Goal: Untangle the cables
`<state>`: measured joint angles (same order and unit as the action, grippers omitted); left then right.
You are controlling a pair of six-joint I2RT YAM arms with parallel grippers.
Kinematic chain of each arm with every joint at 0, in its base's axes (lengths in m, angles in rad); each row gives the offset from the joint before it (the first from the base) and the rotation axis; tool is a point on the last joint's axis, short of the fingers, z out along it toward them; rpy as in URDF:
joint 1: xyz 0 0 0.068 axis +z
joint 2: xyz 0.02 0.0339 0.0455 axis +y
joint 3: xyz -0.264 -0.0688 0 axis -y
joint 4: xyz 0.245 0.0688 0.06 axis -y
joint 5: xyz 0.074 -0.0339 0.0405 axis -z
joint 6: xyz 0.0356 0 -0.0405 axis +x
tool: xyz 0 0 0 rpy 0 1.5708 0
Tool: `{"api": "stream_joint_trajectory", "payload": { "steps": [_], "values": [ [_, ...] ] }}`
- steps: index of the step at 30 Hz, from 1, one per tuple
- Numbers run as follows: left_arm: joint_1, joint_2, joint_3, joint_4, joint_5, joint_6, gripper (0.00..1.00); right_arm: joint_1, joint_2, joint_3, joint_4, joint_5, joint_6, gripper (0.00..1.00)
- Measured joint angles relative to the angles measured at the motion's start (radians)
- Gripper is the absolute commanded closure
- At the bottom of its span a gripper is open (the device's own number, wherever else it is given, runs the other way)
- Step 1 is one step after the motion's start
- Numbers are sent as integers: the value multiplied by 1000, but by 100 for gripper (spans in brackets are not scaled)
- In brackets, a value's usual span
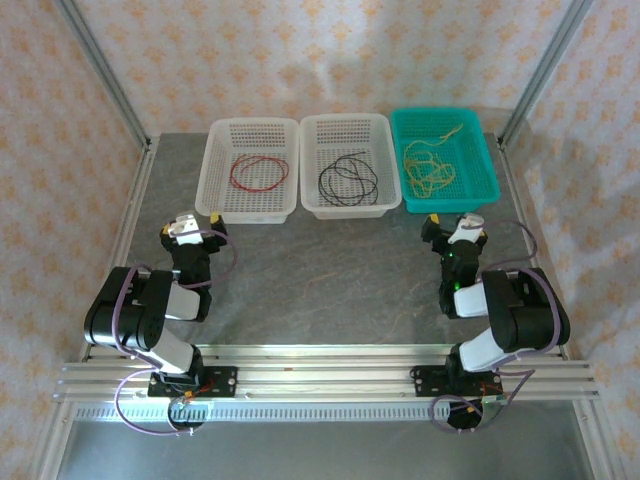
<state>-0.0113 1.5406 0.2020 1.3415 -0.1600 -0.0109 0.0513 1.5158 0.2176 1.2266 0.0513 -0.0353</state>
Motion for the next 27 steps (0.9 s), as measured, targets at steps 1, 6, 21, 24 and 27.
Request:
{"api": "stream_joint_trajectory", "payload": {
  "steps": [1,6,21,24,27],
  "values": [
    [0,0,0,-3,0,0,0,0,0,0,0,0,0,0],
    [0,0,0,-8,0,0,0,0,0,0,0,-7,0,0],
    [0,0,0,-9,1,0,0,0,0,0,0,-63,-8,0],
    [0,0,0,-9,1,0,0,0,0,0,0,-63,-8,0],
    [0,0,0,-10,3,0,0,0,0,0,0,-63,-8,0]
  ]
}}
